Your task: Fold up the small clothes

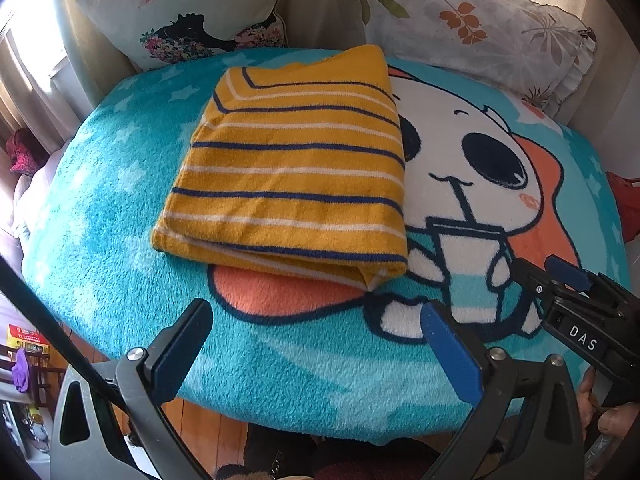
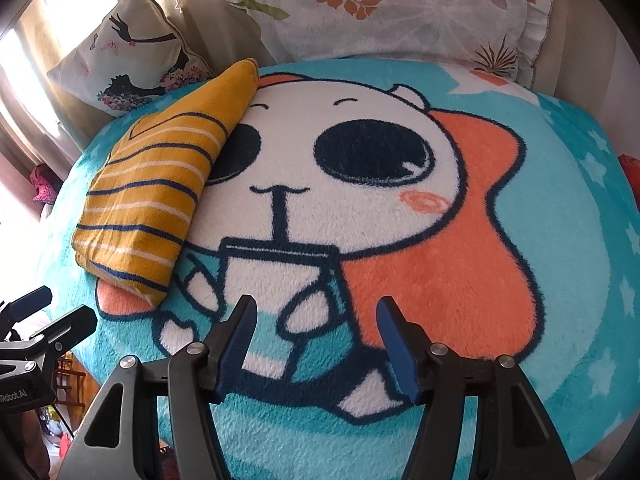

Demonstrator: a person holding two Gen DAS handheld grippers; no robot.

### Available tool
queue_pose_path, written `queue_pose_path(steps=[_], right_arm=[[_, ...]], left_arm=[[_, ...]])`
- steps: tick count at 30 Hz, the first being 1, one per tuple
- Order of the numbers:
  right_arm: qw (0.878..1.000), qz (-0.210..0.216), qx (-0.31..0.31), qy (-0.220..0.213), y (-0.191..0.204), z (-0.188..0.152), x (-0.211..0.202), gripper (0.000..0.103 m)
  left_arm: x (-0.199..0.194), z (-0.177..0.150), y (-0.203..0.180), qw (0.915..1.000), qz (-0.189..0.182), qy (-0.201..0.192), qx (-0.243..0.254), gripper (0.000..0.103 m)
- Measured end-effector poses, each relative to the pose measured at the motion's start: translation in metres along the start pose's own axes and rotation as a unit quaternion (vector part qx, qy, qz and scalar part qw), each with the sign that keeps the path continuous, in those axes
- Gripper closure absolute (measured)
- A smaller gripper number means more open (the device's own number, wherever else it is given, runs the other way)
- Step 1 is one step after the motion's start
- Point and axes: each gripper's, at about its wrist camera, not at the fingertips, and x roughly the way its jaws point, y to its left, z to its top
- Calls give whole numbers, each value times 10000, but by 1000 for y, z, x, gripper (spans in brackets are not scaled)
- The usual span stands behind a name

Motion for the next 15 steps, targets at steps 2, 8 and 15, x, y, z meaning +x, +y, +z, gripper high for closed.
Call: queue_pose_path(steps=[2, 8, 15], right_arm=[[10000, -11, -1, -4, 0, -1, -1, 35], [10000, 47, 60, 20, -6, -4, -1, 35], [9982, 546, 199, 119, 5, 6, 15, 34]], left_arm=[[0, 0, 0, 10000, -15, 10, -1, 0], [2, -1, 20, 9990, -155, 97, -410, 0], [14, 2, 66, 9958, -143, 319, -843, 0]])
